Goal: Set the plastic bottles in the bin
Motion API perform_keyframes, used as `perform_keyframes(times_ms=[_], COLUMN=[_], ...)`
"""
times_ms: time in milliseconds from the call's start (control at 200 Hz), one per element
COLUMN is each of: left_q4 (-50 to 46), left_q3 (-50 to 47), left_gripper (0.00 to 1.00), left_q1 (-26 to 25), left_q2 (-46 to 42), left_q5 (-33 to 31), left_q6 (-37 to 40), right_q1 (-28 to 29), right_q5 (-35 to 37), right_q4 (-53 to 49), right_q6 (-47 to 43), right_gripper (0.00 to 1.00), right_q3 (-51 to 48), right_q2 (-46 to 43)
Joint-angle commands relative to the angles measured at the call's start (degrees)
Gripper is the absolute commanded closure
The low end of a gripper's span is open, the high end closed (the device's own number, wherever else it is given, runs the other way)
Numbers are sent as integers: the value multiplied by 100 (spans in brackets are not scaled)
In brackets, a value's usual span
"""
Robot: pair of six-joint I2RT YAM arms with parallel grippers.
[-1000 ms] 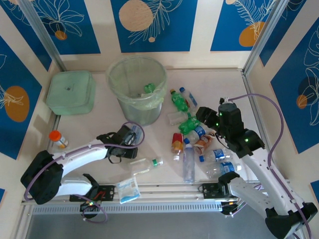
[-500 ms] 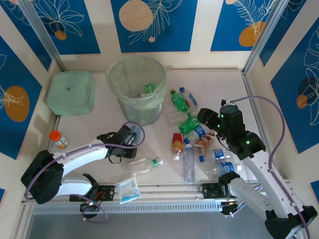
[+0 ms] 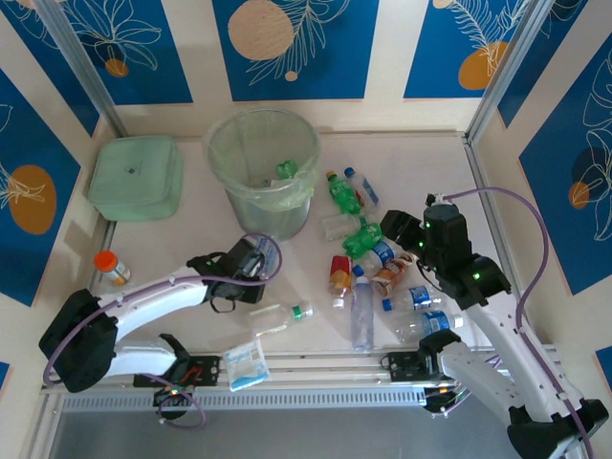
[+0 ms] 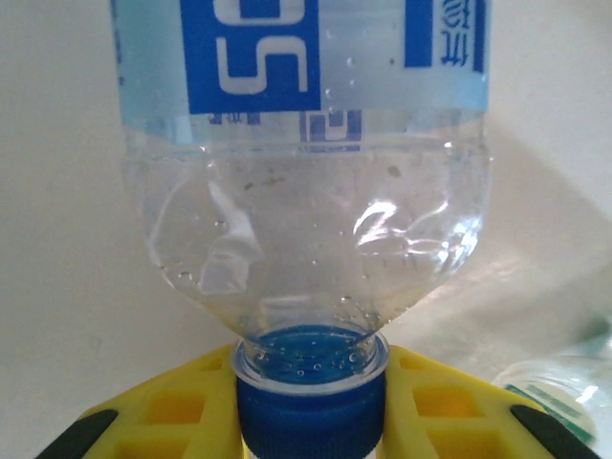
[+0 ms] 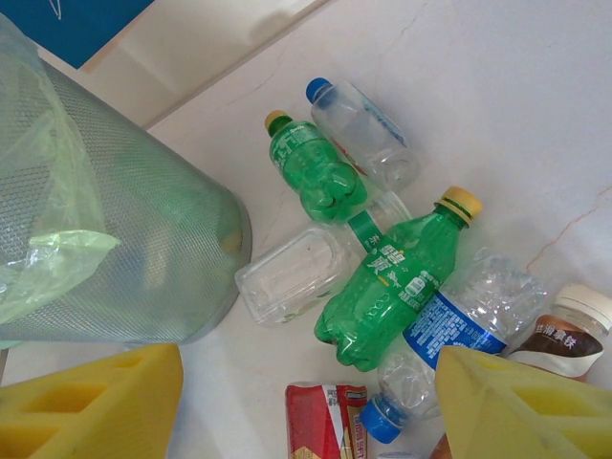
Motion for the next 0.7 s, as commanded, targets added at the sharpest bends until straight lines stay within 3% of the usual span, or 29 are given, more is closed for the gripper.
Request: perform_keyframes(times_ms=[0,380,695], left_q4=[-223,-901,-1350], left_q3=[242,1160,2531], left_gripper=[82,100,100], left_q1=[-133,-735,-974], left_q2=[-230,-401,-596], left_q5=[72,334,704], left_q6=[207,808,1143], right_q1=[-27,-160,-397], right_q5=[-72,-84,-317], right_q4=[0,-75,-27], right_q6=[68,102,307], right_gripper=[29,30,30], right_q3=[-71,-162,-382], right_q2=[-106,-227,-120])
